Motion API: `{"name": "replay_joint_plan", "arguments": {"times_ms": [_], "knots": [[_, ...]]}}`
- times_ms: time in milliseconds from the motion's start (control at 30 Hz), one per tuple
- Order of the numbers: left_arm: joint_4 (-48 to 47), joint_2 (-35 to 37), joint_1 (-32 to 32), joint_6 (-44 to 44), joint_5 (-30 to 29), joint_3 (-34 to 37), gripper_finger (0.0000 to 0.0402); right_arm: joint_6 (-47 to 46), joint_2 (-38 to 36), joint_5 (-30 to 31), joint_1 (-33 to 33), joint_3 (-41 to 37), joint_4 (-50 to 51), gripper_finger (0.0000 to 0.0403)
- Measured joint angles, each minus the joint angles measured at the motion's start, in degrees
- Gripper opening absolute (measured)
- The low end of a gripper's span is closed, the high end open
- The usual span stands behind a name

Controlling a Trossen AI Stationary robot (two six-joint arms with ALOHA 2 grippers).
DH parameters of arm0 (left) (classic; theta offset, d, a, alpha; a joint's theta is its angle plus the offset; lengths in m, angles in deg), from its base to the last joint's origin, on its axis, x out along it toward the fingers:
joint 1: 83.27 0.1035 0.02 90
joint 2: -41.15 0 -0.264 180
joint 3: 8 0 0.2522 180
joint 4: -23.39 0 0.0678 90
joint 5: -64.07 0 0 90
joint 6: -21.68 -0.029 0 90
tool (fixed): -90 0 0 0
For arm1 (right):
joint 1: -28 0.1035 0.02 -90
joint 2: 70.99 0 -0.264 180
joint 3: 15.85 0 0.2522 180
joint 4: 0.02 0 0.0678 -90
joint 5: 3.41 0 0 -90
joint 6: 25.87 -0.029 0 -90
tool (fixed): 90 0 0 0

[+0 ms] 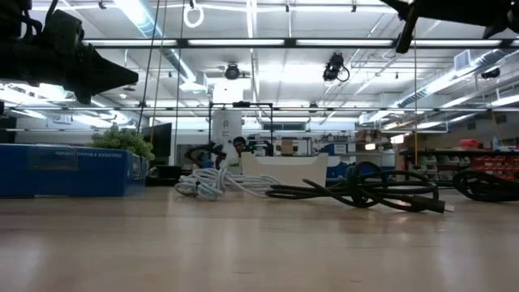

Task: Pick and place USB-C Cables
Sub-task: Put the right black USB cable into the white bin

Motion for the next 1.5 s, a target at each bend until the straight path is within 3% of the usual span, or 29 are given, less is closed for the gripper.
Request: {"name": "replay_joint_plan", "arguments": {"times_ms": [200,500,667,867,1033,1233,1500], "knots": [[0.0,0.0,0.01,0.02,0.0,0.01,0.0043,-4.41,5.17,-8.56,1.94,-0.04,9.64,0.0025],[0.01,0.0,0.0,0.02,0.0,0.01,0.0043,-6.73,10.96,-9.32,8.57,0.06,15.81,0.0029],[0.0,0.01,0.01,0.0,0.0,0.01,0.0043,-1.71,13.16,-7.97,12.33,8.67,39.59,0.0028],[0.01,0.02,0.0,0.02,0.0,0.01,0.0043,7.3,20.04,0.97,15.62,23.31,73.68,0.0028],[0.0,0.0,0.0,0.01,0.0,0.0,0.0043,9.87,25.15,0.96,17.64,25.97,85.69,0.0036],[0.01,0.02,0.0,0.0,0.0,0.0,0.0043,7.02,30.8,0.41,21.87,25.94,89.79,0.0105],[0.0,0.01,0.02,0.0,0.0,0.01,0.0043,4.49,39.17,4.87,22.84,25.92,93.25,0.0218]]}}
